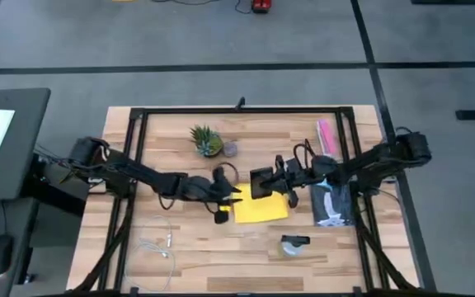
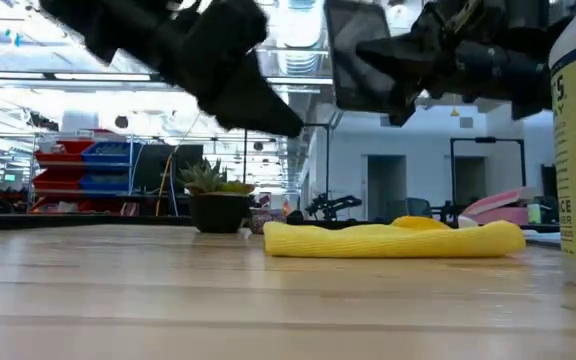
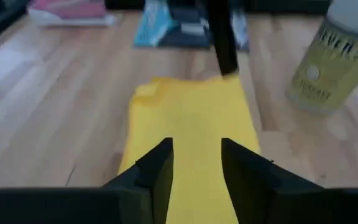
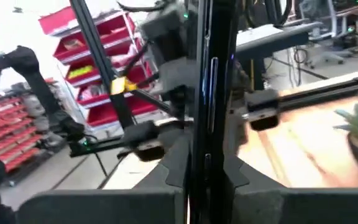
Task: Apply microfiber cloth
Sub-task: Spray the front side of the cellphone using a spray bottle
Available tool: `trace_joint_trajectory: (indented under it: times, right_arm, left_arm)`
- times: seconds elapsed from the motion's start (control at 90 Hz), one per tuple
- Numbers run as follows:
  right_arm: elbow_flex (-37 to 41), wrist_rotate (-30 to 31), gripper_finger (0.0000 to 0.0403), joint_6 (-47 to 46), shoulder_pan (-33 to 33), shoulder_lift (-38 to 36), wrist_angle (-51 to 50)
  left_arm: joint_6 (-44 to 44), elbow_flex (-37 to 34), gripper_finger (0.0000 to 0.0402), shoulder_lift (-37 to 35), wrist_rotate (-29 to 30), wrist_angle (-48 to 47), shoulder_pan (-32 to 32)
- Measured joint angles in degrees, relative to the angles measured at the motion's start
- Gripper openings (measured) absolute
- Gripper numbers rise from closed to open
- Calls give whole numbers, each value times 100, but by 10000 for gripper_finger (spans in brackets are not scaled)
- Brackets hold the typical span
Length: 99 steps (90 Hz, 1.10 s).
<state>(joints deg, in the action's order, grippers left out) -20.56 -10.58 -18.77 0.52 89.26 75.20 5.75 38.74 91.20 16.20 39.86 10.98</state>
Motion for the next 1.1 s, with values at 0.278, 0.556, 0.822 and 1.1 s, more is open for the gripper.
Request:
trace_joint_trajectory:
  times: [0.278,0.556,0.822,1.1]
  right_arm:
    - [-38,-216,15,-439,-63,1321,1468]
    - [-133,-244,15,-526,-61,1472,1485]
    - [-133,-303,15,-475,-66,1433,1460]
    - [-130,-280,19,-285,-65,1433,1445]
  left_arm:
    - [-315,-390,145,335,-259,1760,-137]
    - [-413,216,174,940,-394,1703,-141]
    - [-300,575,157,921,-372,1389,-141]
    - [-207,975,38,925,-80,410,-135]
